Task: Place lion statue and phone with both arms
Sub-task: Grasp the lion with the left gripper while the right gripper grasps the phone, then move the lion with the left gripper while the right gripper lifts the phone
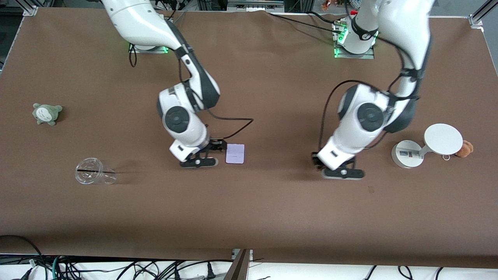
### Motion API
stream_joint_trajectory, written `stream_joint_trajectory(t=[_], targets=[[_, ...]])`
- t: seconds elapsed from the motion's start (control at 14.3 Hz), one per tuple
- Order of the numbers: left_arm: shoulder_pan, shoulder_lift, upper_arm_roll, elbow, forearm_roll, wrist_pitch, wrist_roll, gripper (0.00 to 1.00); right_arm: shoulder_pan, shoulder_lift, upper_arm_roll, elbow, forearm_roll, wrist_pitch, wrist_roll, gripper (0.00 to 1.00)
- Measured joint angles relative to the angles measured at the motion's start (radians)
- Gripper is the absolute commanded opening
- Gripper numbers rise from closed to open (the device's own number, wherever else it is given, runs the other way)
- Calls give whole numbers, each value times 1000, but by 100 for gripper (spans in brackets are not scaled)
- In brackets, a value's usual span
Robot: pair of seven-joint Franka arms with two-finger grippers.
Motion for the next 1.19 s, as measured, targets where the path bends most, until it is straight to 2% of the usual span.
stream_joint_trajectory(t=[0.14,0.42,0.84,1.19], targets=[[69,-52,0,-73,0,0,114,0,33,30,-1,1,0,55,31,100],[158,-45,-1,-118,0,6,288,0,68,78,-4,33,-5,80,55,100],[191,50,-2,-127,0,67,329,0,96,173,-5,134,-46,98,132,100],[231,97,-3,-123,0,109,335,0,96,211,-11,149,-46,152,132,98]])
